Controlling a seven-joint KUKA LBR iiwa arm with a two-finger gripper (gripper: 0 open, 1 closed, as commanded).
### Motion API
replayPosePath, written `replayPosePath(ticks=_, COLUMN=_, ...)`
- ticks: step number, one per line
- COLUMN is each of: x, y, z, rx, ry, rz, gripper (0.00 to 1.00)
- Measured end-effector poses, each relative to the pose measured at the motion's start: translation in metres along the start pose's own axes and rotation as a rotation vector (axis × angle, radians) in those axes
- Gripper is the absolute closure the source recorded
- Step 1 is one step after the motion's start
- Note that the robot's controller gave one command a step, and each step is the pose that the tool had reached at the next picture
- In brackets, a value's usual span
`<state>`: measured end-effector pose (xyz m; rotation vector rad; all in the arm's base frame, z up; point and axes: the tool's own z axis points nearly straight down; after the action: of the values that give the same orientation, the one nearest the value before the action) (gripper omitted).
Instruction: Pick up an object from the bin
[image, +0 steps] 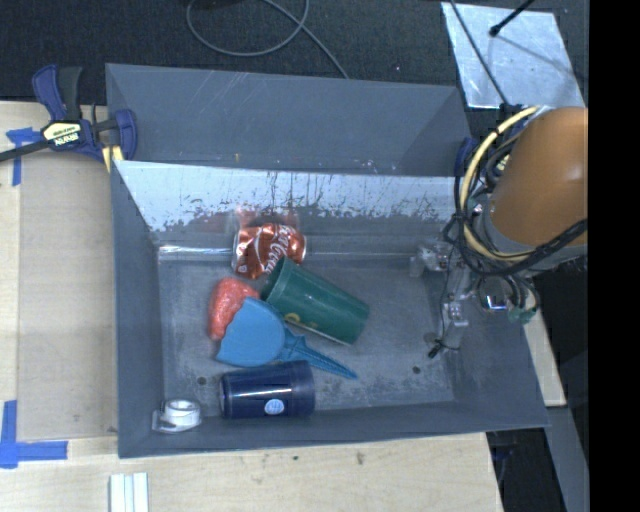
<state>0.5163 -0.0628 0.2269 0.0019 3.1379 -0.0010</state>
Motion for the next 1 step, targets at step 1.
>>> replayPosePath(ticks=1, x=-0.0246, y=0.0318, z=0.0363, rx=0.001, ry=-0.004, rz=-0.011, gripper=0.00)
